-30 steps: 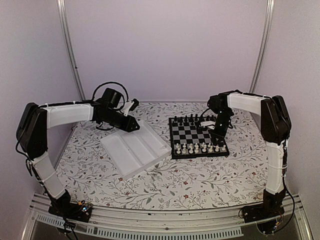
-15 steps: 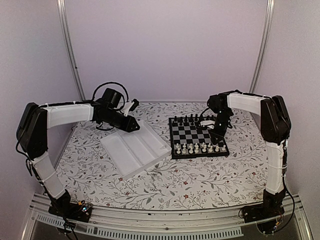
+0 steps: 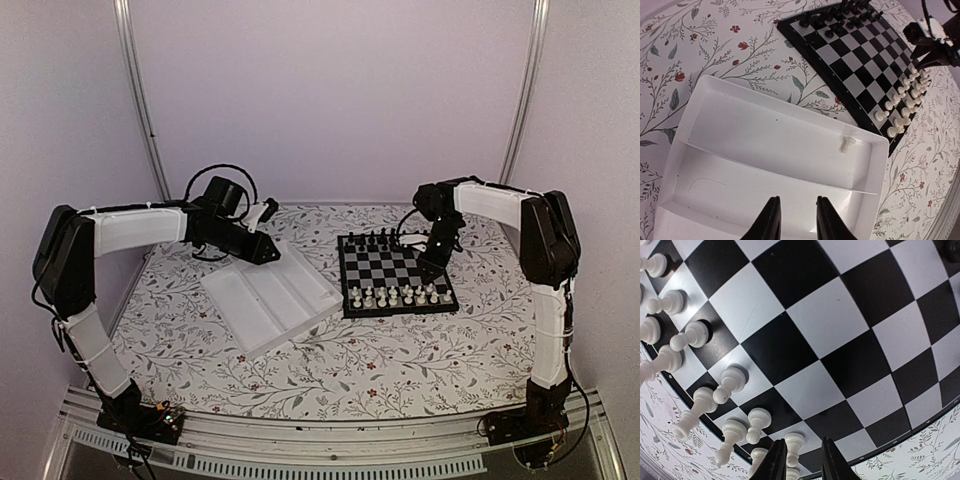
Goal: Set up the chess pieces on the board
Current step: Place the chess piece on the chessboard, then pick up the chess piece from the storage box.
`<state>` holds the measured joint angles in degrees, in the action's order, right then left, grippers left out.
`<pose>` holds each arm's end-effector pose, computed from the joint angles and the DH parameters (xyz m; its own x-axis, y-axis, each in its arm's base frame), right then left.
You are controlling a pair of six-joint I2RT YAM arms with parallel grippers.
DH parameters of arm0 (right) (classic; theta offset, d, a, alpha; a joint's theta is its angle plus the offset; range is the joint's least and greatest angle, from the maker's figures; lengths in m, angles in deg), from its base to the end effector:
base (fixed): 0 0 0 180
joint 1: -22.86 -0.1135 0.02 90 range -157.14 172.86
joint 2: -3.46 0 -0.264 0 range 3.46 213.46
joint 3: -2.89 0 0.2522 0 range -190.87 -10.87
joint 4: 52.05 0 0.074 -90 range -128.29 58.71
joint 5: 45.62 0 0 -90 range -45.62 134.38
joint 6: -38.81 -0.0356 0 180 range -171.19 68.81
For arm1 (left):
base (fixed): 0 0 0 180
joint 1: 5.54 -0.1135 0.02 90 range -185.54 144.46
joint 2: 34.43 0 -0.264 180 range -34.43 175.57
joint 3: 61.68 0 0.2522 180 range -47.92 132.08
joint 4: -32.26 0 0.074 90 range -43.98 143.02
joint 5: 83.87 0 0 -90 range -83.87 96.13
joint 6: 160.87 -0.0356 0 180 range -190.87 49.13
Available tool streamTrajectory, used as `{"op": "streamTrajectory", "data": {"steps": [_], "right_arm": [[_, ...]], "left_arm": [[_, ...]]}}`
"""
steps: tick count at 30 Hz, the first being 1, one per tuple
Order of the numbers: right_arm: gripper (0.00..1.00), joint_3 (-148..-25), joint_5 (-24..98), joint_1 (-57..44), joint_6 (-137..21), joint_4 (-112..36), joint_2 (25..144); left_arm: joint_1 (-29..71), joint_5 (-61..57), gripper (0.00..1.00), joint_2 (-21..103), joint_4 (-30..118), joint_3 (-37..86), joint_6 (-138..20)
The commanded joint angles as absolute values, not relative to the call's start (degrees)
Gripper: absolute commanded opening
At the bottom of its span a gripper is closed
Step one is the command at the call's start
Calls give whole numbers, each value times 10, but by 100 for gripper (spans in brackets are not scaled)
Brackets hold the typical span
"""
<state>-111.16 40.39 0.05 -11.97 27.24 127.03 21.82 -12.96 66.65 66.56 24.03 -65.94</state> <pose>0.3834 0.1639 0.1823 -0.4686 -0.8814 -0.0601 -0.8834 0.4669 0.0408 0.3353 -0.1866 0.2237 -0.7280 0.2853 -0.6234 0.5618 0.7694 -0.3040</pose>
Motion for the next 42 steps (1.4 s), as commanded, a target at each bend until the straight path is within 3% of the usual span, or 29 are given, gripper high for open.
{"op": "streamTrajectory", "data": {"steps": [1, 6, 18, 34, 42], "right_arm": [[29, -1141, 399, -1, -129, 284, 1234], [32, -1134, 384, 10, -135, 255, 1183], [40, -990, 299, 54, -214, 7, 1008], [41, -943, 253, 54, -223, -34, 1001], [41, -931, 255, 53, -221, -40, 1003]], "left_arm": [[225, -157, 27, 667, 660, 235, -669], [263, -170, 29, 678, 662, 241, -684], [322, -134, 28, 770, 657, 294, -723], [371, -62, 27, 874, 669, 364, -811], [373, -72, 17, 914, 683, 391, -823]]}}
